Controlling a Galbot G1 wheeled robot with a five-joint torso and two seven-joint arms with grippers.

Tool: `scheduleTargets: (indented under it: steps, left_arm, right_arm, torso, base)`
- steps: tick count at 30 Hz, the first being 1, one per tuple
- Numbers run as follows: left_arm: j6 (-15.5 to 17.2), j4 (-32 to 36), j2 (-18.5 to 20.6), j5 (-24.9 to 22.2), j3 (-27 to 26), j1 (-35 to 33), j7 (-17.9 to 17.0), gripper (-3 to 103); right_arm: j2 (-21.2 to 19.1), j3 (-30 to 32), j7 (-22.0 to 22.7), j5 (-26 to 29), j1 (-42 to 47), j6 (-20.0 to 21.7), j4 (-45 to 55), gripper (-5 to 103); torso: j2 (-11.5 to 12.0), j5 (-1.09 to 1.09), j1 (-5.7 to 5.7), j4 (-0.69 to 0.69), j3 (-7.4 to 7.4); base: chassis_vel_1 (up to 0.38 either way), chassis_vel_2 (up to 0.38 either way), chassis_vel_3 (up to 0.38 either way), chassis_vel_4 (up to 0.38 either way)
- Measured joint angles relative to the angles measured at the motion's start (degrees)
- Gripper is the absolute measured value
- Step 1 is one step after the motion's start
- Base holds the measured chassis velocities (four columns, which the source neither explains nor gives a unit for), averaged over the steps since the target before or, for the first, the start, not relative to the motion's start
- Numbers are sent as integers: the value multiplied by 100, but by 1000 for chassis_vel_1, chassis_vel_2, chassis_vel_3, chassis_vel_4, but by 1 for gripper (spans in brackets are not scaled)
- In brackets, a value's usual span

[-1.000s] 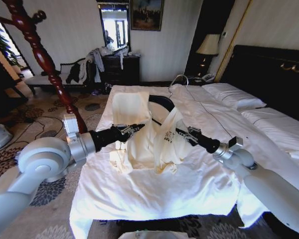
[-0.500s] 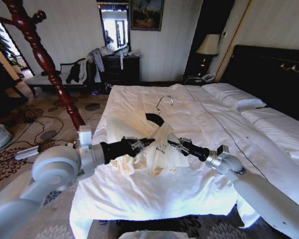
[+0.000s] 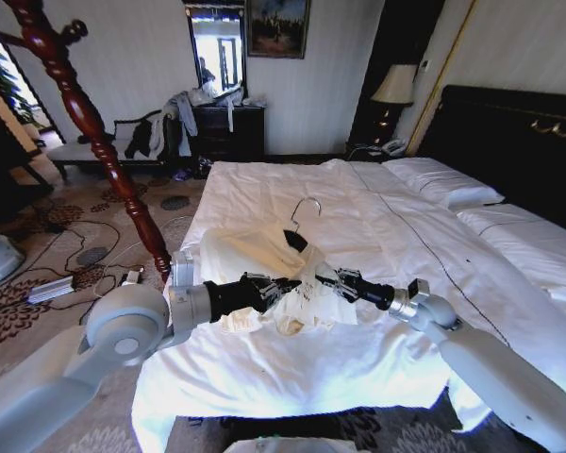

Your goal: Pick up the clothes from the bed and hang them on the clothes hanger.

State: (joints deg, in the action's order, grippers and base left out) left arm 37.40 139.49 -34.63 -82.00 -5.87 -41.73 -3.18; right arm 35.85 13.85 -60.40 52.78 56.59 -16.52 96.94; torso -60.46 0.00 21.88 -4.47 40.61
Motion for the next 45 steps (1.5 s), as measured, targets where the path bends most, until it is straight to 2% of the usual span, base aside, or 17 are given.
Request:
scheduleTargets:
  steps: [6, 10, 12, 15, 17, 20, 23, 24, 26, 29, 30, 32, 34, 37, 38, 42, 45]
  left_arm:
    - [16, 15, 44, 191, -9, -112, -22, -2]
    - [70, 98, 107, 367, -10, -230, -20, 18]
    - [94, 142, 127, 398, -11, -258, -16, 18]
    - [177, 308, 233, 435, -77, -384, 10, 35]
    - [215, 349, 271, 444, -150, -460, 31, 35]
    - [274, 374, 370, 545, -390, -642, 83, 52]
    - [275, 374, 423, 610, -527, -658, 122, 57]
    - [260, 374, 450, 618, -613, -644, 152, 68]
    - [226, 374, 470, 626, -686, -609, 181, 68]
    - [-20, 385, 583, 965, -944, -443, 321, 84]
    - [-20, 385, 583, 965, -944, -443, 321, 84]
    - [-222, 386, 701, 1289, -1116, -343, 482, 94]
    - [-324, 353, 775, 1488, -1160, -302, 612, 98]
    - [-553, 94, 914, 2007, -1174, -250, 998, 100]
    - [-553, 94, 914, 2007, -1174, -250, 998, 100]
    - [-718, -193, 987, 2215, -1155, -212, 1439, 100]
    - [-862, -451, 1092, 2441, -1101, -236, 2045, 100]
  right_arm:
    - [-22, 46, -133, -33, -44, -16, -34, 20]
    - [-58, 121, -148, 45, -83, -34, -43, 20]
    - [-65, 142, -148, 61, -73, -41, -43, 20]
    - [-61, 203, -147, 144, -29, -64, -43, 20]
    - [-54, 221, -146, 201, -22, -71, -49, 20]
    - [-43, 290, -166, 504, 12, -82, -58, 20]
    - [-49, 341, -187, 618, 39, -103, -59, 20]
    - [-52, 369, -193, 650, 57, -122, -66, 20]
    - [-52, 393, -194, 668, 74, -139, -77, 20]
    - [-46, 415, -202, 676, 118, -243, -160, 20]
    - [-46, 415, -202, 676, 118, -243, -160, 20]
    - [-41, 424, -272, 570, 122, -317, -242, 20]
    - [-40, 428, -313, 490, 118, -345, -275, 20]
    - [-54, 428, -413, 397, 80, -359, -283, 20]
    - [-54, 428, -413, 397, 80, -359, -283, 20]
    - [-96, 435, -610, 266, 31, -369, -265, 20]
    - [-171, 457, -823, 203, -6, -395, -289, 20]
  torso:
    - [0, 0, 0, 0, 0]
    - [0, 0, 0, 0, 0]
    - [0, -1, 0, -1, 0]
    - [0, 0, 0, 0, 0]
    - [0, 0, 0, 0, 0]
    - [0, -1, 0, 2, 0]
    - [0, -1, 0, 0, 0]
    - [0, -1, 0, 0, 0]
    - [0, 0, 0, 0, 0]
    - [0, 0, 0, 0, 0]
    - [0, 0, 0, 0, 0]
    - [0, 0, 0, 0, 0]
    - [0, 0, 0, 0, 0]
    - [0, 0, 0, 0, 0]
    - [0, 0, 0, 0, 0]
    - [0, -1, 0, 0, 0]
    - [0, -1, 0, 0, 0]
  base:
    - [0, 0, 0, 0]
    - [0, 0, 0, 0]
    - [0, 0, 0, 0]
    - [0, 0, 0, 0]
    - [0, 0, 0, 0]
    - [0, 0, 0, 0]
    - [0, 0, 0, 0]
    - [0, 0, 0, 0]
    - [0, 0, 0, 0]
    - [0, 0, 0, 0]
    - [0, 0, 0, 0]
    - [0, 0, 0, 0]
    - [0, 0, 0, 0]
    - [0, 0, 0, 0]
    - [0, 0, 0, 0]
    - [0, 0, 0, 0]
    - [0, 0, 0, 0]
